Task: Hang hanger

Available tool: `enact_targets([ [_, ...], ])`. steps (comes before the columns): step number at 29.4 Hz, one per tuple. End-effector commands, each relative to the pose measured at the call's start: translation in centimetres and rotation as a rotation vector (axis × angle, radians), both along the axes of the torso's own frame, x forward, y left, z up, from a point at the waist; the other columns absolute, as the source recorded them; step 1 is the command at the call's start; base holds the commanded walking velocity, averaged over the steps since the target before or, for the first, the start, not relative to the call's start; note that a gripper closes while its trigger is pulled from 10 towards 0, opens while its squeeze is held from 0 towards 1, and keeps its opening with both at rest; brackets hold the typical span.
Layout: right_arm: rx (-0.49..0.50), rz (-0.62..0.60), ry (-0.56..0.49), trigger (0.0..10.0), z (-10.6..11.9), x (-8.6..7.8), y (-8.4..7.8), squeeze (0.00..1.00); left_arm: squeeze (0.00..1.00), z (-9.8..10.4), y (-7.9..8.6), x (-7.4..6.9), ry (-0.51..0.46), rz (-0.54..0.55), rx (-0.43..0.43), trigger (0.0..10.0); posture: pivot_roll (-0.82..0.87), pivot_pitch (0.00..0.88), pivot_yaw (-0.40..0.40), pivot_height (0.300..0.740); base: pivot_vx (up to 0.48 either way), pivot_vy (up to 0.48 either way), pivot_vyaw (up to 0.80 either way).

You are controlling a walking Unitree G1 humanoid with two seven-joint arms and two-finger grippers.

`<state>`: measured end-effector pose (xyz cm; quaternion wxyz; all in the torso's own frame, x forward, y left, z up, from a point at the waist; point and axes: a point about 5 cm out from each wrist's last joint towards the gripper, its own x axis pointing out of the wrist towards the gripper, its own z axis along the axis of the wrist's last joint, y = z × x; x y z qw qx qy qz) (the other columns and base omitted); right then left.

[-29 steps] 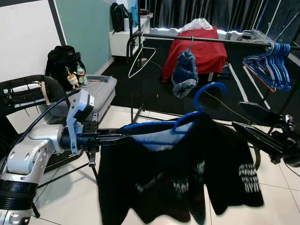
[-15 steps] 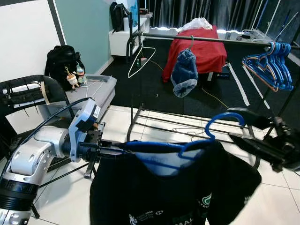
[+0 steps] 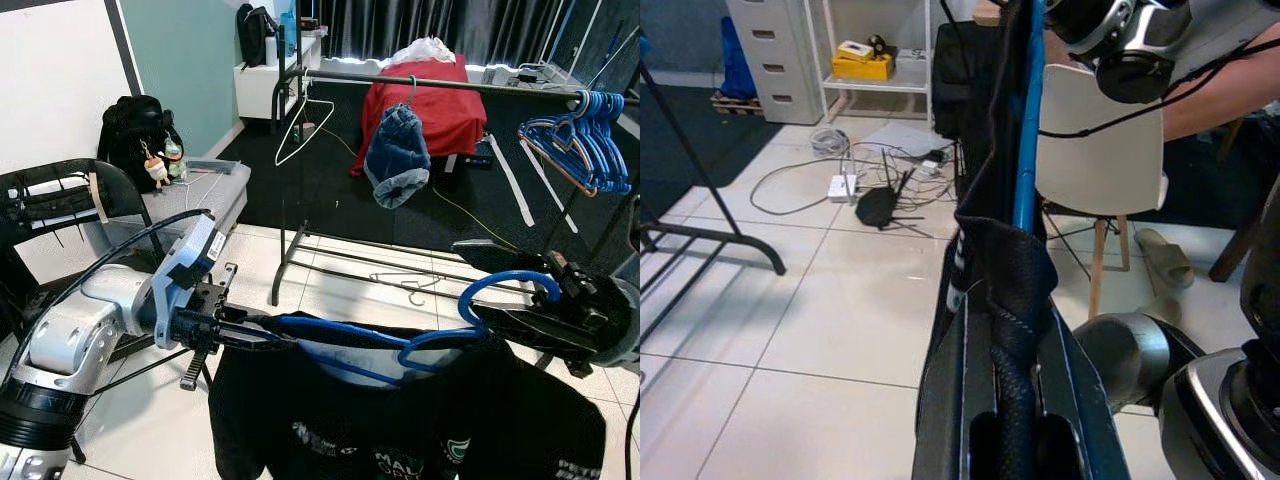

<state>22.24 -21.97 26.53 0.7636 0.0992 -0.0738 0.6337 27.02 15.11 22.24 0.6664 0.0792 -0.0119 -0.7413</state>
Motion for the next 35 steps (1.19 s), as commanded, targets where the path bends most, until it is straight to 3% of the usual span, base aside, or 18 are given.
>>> enact_targets([
  [1, -0.025, 0.055, 0.024, 10.0, -0.4, -0.1, 1.2, 0.0, 0.0, 0.5, -1.2, -0.1, -0.027, -0.045, -0.011, 0.0, -0.1, 0.0, -0.007, 0.736, 0.0, 0.0, 0.0],
  [6, -0.025, 0.133, 0.022, 10.0, -0.2, -0.5, 1.7, 0.0, 0.0, 0.3, -1.5, 0.5, -0.024, -0.021, -0.011, 0.0, -0.1, 0.0, -0.006, 0.736, 0.0, 0.0, 0.0],
  [14, -0.072, 0.165, 0.007, 10.0, 0.0, -1.2, 1.1, 0.0, 0.0, 0.3, -1.5, 1.0, -0.023, 0.008, -0.015, 0.0, -0.1, 0.0, -0.003, 0.736, 0.0, 0.0, 0.0],
  [25, -0.183, 0.118, -0.033, 10.0, 0.4, -1.9, 0.2, 0.0, 0.0, -0.2, -0.9, 2.4, 0.019, 0.141, -0.017, 0.0, -0.11, 0.0, 0.003, 0.736, 0.0, 0.0, 0.0],
  [27, -0.213, 0.065, -0.033, 10.0, 0.2, -1.9, -0.5, 0.0, 0.0, -0.3, -0.2, 2.7, 0.039, 0.177, -0.036, 0.0, -0.11, 0.0, 0.003, 0.736, 0.0, 0.0, 0.0],
  [35, -0.187, 0.0, -0.05, 10.0, 0.5, -1.3, -0.9, 0.0, 0.0, 0.1, -0.4, 2.2, 0.034, 0.133, -0.054, 0.0, -0.11, 0.0, 0.001, 0.736, 0.0, 0.0, 0.0],
])
